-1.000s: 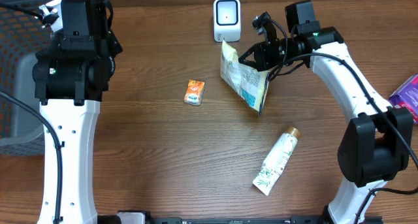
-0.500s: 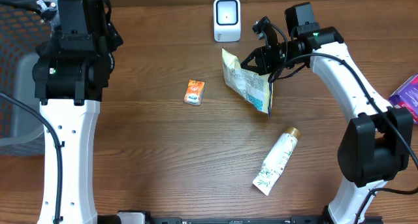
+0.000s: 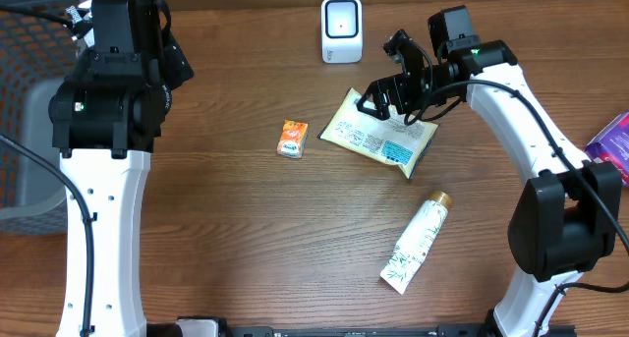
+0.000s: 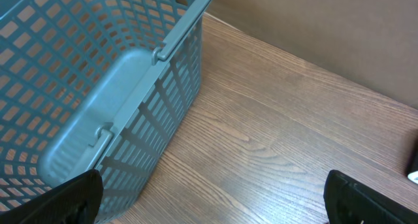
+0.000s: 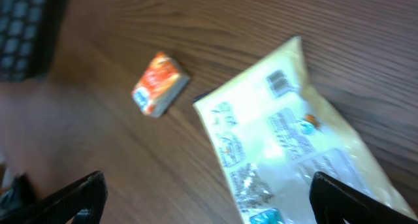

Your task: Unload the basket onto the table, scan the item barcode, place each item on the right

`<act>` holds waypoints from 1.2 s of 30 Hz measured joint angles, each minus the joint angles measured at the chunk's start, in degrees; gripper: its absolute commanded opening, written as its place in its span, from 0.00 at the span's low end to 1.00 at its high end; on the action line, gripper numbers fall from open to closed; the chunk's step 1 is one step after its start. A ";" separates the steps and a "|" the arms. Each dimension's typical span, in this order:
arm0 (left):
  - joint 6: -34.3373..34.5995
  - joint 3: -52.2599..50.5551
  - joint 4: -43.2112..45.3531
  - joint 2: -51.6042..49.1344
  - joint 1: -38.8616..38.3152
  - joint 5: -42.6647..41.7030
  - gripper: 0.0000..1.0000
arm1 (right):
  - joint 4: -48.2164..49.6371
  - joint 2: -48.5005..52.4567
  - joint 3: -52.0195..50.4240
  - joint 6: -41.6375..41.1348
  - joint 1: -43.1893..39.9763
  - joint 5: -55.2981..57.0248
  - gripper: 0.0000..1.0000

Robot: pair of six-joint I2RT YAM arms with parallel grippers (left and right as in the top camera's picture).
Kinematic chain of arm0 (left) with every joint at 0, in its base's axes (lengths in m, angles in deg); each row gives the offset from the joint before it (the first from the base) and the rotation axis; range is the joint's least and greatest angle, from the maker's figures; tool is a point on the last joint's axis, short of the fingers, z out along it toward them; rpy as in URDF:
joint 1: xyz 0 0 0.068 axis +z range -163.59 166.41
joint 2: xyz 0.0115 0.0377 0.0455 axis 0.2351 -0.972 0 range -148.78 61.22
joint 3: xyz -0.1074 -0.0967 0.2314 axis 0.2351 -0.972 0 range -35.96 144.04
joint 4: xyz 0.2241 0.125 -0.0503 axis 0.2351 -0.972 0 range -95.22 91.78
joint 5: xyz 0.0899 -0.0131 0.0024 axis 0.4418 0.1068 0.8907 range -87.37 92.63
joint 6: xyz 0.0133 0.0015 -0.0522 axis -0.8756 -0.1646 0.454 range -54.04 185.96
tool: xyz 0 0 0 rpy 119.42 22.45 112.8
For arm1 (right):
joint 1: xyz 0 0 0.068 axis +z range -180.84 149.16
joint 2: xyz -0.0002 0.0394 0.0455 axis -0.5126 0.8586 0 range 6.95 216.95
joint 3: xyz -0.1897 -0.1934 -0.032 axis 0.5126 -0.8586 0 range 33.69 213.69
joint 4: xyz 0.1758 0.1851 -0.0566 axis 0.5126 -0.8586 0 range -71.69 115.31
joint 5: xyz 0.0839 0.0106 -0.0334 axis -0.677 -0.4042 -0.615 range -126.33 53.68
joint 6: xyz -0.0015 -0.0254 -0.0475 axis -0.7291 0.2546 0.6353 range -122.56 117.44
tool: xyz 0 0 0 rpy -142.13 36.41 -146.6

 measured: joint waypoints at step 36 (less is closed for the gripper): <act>0.26 -12.68 8.46 -0.20 0.00 1.57 1.00 | -11.21 10.49 -2.14 -1.07 12.39 45.92 1.00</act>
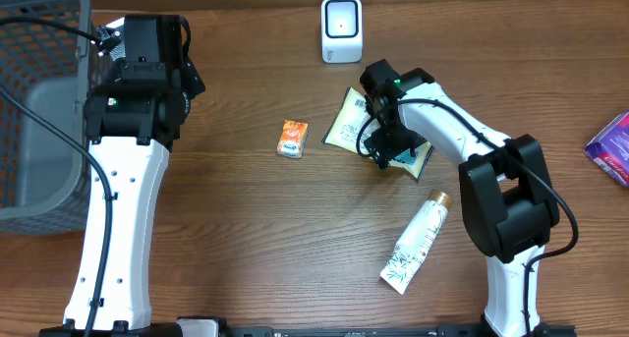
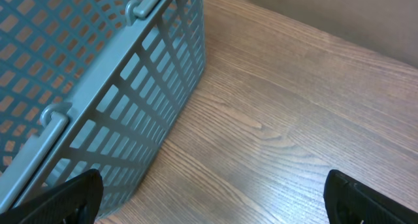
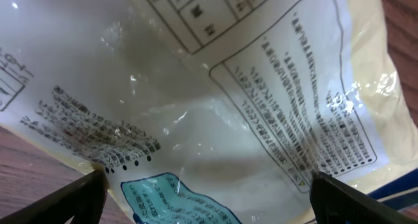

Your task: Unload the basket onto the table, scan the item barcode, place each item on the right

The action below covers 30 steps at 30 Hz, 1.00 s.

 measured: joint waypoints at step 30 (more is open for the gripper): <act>0.20 0.00 1.73 0.00 0.00 0.02 1.00 | 2.36 -2.03 -0.33 2.45 2.91 4.57 1.00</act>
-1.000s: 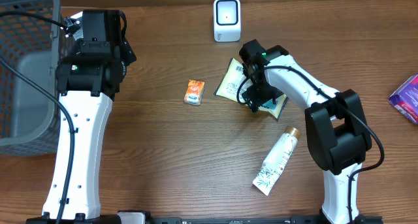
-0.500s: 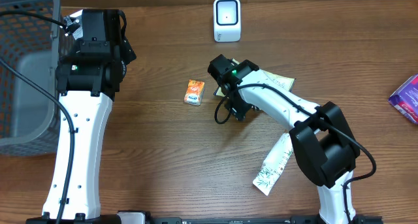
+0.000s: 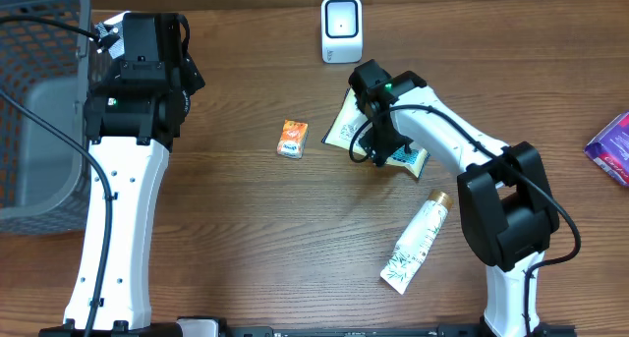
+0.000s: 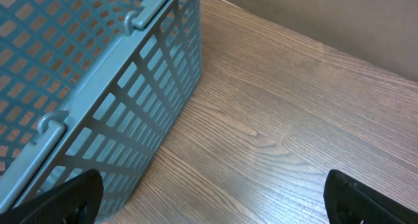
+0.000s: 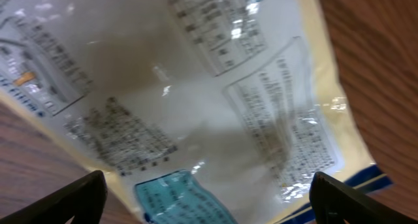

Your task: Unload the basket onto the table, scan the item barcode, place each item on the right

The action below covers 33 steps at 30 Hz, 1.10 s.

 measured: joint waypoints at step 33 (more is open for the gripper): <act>0.22 0.00 -0.55 0.00 0.00 0.00 1.00 | -0.31 -0.83 5.77 -0.09 0.37 -38.56 0.04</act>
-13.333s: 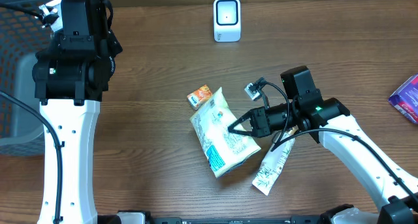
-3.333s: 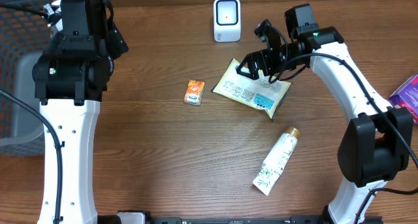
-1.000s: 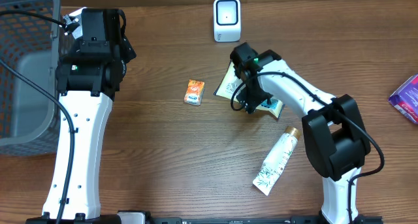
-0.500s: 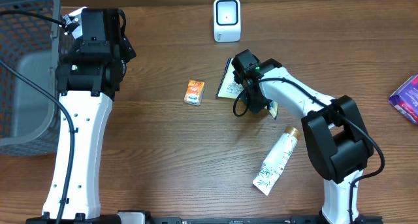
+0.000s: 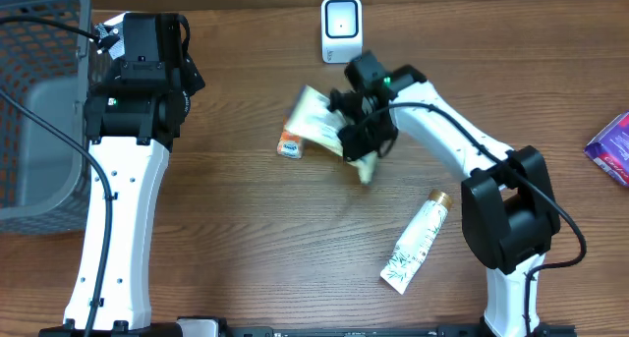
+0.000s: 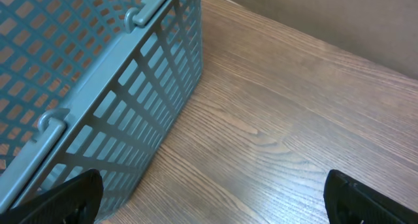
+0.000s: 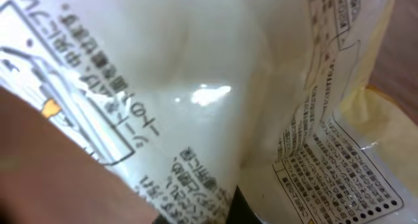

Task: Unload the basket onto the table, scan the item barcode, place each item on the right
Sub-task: 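Hold the snack bag up beside the scanner with the right gripper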

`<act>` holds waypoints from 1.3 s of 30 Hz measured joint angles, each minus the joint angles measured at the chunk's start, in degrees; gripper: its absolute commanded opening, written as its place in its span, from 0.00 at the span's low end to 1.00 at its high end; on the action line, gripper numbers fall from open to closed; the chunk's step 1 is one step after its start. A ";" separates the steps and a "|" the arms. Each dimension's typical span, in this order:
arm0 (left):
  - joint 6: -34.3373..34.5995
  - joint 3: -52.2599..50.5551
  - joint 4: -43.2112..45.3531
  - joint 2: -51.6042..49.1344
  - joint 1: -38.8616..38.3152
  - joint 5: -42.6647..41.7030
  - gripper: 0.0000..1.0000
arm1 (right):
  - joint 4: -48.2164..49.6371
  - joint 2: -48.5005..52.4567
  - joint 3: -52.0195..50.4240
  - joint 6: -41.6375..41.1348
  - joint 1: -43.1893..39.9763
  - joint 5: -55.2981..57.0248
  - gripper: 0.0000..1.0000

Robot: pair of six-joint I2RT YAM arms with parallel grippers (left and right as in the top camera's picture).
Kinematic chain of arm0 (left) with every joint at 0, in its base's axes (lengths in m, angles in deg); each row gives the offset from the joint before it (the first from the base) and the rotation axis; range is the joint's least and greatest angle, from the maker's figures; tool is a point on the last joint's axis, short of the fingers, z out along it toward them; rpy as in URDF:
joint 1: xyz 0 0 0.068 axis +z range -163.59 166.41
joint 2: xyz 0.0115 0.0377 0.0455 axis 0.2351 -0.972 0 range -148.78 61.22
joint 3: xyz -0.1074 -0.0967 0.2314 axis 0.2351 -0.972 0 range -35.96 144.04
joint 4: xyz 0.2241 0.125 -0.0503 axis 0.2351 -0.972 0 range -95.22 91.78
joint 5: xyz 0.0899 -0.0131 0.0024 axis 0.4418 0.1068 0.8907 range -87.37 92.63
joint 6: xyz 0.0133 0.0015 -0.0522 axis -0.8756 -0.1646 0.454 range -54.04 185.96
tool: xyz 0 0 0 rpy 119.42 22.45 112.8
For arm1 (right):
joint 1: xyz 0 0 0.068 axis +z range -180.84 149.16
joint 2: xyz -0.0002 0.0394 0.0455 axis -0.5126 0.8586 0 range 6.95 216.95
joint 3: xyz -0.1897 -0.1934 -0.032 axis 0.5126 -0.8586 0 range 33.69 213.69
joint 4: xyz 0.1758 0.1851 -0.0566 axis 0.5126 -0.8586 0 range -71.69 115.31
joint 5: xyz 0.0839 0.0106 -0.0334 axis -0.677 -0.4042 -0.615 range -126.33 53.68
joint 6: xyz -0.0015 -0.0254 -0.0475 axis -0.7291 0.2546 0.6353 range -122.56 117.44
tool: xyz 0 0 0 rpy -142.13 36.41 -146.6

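My right gripper is shut on a pale yellow printed pouch and holds it off the table, crumpled and tilted, just below the white barcode scanner. The pouch fills the right wrist view, with one dark fingertip pressed into its lower edge. The pouch's barcode cannot be made out. Beside the basket, my left gripper stands open over bare wood.
A small orange packet lies just left of the lifted pouch. A white tube lies at the front right. A purple pack sits at the right edge. The grey mesh basket stands at the far left.
The right gripper was open over the pouch lying flat on the table. Now it is shut on the pouch, which is raised and shifted left toward the orange packet. The left arm has not moved.
The right gripper first hovered open above the flat pouch. Then it was down close over the pouch's printed face, still open, at two moments. Now it holds the pouch off the table below the scanner. The left arm shifted slightly beside the basket, then stayed.
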 measured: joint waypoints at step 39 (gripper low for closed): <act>0.00 -0.22 -0.46 0.00 0.00 0.17 1.00 | 97.57 18.67 7.02 -90.47 -11.10 -48.76 0.04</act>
